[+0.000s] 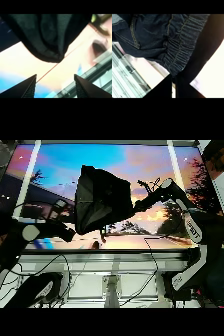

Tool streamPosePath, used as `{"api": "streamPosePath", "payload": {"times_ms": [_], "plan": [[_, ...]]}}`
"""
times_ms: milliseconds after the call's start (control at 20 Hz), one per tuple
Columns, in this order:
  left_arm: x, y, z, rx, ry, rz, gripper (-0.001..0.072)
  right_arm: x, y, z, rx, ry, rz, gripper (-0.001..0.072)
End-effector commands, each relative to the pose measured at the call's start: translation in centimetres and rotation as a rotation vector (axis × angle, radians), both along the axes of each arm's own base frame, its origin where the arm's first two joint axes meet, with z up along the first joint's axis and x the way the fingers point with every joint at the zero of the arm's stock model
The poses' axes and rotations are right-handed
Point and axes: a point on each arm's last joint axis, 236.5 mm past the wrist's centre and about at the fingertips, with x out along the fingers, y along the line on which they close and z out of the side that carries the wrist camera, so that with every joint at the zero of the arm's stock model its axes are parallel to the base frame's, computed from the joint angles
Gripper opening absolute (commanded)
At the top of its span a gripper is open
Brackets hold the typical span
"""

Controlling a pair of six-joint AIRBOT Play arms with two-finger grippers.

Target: Fold the clothes and pants, and hang the long-sleeved shirts on hangers.

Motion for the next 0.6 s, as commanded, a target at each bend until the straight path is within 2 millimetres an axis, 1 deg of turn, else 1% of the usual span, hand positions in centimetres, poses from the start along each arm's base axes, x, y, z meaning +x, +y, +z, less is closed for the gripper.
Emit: {"api": "streamPosePath", "payload": {"times_ms": [0, 100, 200, 250, 350, 550], "plan": [[0.3, -2.5, -2.6, 0.060, -0.012, -0.206, 0.0540, 0.1, 0.0, 0.2, 0.009, 0.003, -0.007, 0.0019], [0.7, -3.8, -4.3, 0.067, 0.002, -0.234, 0.0536, -0.1, 0.0, 0.2, 0.011, 0.008, -0.003, 0.0018], [0.2, -4.5, -6.2, 0.090, 0.045, -0.282, 0.0493, -0.2, 0.0, 0.3, 0.012, 0.012, 0.000, 0.0019], [0.2, -4.8, -6.8, 0.093, 0.056, -0.287, 0.0494, -0.3, 0.0, 0.3, 0.013, 0.017, 0.004, 0.0019], [0.9, -5.3, -7.0, 0.072, 0.036, -0.269, 0.0491, -0.5, 0.0, 0.3, 0.014, 0.023, 0.009, 0.0019], [3.0, -5.7, -6.7, 0.059, -0.045, -0.242, 0.0485, -0.8, 0.0, 0.4, 0.017, 0.031, 0.016, 0.0019]]}}
